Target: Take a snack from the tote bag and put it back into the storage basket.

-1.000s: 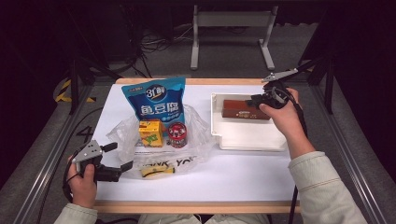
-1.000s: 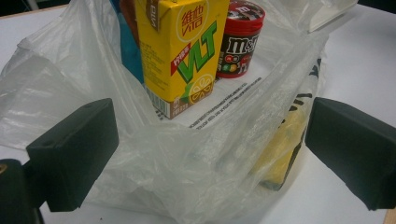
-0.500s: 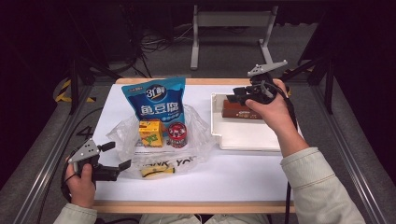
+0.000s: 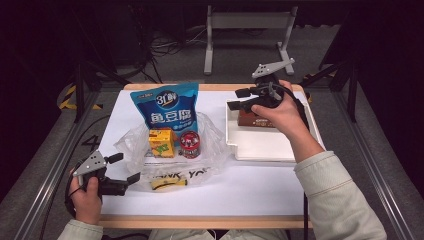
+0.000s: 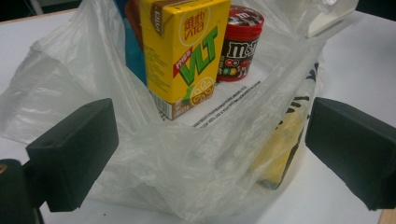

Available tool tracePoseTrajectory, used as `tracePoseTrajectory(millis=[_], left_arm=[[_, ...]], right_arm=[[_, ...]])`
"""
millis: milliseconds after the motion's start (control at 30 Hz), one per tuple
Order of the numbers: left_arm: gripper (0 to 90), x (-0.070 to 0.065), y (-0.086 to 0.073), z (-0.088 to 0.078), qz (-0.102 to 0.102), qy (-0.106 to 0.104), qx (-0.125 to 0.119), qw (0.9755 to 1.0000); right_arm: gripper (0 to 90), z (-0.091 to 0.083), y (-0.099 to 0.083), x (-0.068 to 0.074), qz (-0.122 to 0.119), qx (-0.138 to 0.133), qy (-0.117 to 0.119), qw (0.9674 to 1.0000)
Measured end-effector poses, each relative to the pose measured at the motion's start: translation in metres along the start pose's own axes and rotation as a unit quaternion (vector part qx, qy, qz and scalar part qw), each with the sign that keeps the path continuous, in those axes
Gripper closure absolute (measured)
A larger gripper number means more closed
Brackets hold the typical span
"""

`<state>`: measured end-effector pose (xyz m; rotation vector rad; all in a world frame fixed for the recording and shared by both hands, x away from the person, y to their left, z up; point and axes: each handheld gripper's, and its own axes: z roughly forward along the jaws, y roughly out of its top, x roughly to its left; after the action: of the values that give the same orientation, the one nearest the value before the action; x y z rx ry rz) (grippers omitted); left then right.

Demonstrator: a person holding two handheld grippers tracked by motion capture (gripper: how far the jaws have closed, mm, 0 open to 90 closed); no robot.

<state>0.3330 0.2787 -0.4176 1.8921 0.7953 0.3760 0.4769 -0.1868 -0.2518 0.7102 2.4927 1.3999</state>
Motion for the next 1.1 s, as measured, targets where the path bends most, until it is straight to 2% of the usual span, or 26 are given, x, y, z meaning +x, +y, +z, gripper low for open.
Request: tracePoseTrajectory(millis=[267, 433, 667, 1100], left_arm=[[3.2, -0.002, -0.003, -0.004, 0.002, 0.001, 0.002, 1.0000], [3.2, -0.003, -0.004, -0.006, 0.001, 0.001, 0.001, 1.0000], [3.2, -0.001, -0.004, -0.006, 0.001, -0.003, -0.001, 1.0000], [3.2, 0.000, -0.003, -0.002, 0.002, -0.015, 0.000, 0.9999]], right_arm=[[33.4, 0.017, 0.008, 0.003, -0.019, -0.017, 0.015, 0.9996], [33.4, 0.033, 0.016, 0.004, -0.032, -0.007, 0.024, 0.9992], [33.4, 0.059, 0.025, 0.002, -0.036, -0.005, 0.036, 0.9987], [33.7, 0.091, 0.040, 0.004, -0.052, -0.005, 0.050, 0.9974]])
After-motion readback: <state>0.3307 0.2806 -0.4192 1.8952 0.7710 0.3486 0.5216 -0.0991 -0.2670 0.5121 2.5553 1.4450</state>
